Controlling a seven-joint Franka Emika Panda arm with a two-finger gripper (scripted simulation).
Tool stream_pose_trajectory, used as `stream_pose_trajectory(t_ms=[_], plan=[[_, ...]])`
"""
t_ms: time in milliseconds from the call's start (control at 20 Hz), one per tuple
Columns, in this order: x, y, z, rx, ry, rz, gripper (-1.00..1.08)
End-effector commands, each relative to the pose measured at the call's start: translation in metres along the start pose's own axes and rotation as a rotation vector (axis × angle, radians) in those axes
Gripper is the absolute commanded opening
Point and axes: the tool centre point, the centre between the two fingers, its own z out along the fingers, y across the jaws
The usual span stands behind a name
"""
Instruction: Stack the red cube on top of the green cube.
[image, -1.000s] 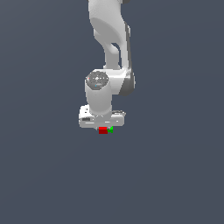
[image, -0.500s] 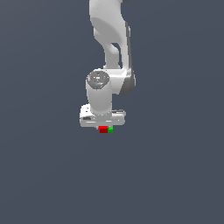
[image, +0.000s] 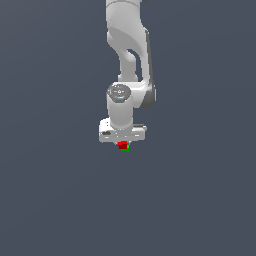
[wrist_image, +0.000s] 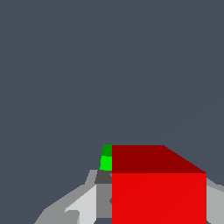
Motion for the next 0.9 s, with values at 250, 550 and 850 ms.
stream_pose_trajectory(t_ms=[250,550,850], plan=[[-0.0161,-0.0103,0.0164,0.000,0.001,0.000,-1.00],[-0.0168,-0.0108,0.0172,0.000,0.001,0.000,1.00],[-0.0168,-0.0108,0.0172,0.000,0.001,0.000,1.00]])
